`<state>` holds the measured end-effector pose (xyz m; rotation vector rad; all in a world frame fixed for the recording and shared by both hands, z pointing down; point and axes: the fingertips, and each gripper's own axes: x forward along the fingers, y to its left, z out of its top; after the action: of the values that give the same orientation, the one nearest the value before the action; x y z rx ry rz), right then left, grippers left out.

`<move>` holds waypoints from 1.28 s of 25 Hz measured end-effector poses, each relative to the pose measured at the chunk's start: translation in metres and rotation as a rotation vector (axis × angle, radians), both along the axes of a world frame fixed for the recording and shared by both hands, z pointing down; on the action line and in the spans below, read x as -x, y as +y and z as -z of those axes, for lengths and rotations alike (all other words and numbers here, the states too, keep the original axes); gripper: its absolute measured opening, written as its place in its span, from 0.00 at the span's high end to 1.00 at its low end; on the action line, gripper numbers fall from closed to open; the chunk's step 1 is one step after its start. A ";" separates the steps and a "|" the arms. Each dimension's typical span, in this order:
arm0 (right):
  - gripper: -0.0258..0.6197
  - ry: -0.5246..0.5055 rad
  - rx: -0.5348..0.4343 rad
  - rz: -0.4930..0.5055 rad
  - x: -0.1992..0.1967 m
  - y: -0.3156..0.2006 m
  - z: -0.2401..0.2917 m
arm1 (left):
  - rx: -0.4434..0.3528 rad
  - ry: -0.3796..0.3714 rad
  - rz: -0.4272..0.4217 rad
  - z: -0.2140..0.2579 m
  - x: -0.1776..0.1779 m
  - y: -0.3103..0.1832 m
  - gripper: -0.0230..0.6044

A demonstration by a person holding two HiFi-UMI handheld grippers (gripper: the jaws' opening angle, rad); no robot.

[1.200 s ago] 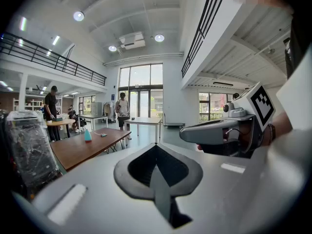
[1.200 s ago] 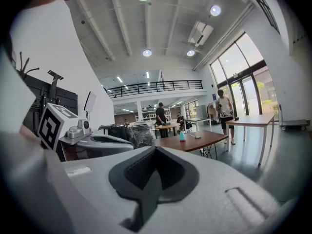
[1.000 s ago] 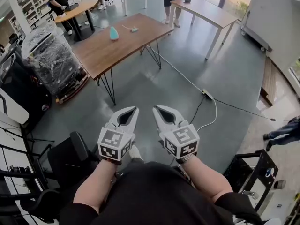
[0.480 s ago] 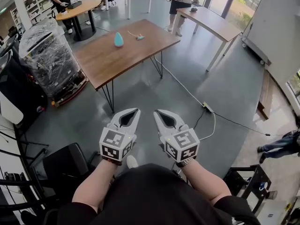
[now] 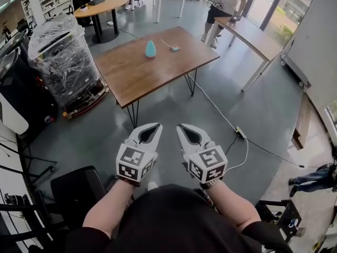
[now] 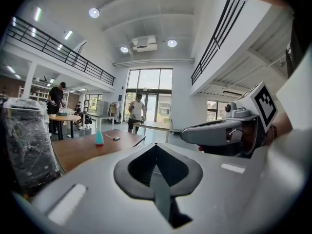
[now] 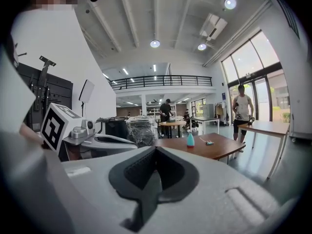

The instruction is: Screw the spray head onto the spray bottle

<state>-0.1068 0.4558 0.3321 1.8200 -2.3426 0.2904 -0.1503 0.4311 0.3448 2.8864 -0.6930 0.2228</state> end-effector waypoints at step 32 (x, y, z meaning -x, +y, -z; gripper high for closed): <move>0.97 -0.074 0.026 0.127 -0.153 -0.166 -0.017 | 0.007 -0.094 0.133 -0.013 -0.143 -0.163 0.94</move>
<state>0.0457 0.2898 0.3490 1.6678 -2.4785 0.3747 -0.0068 0.2679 0.3576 2.8247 -0.8942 0.3439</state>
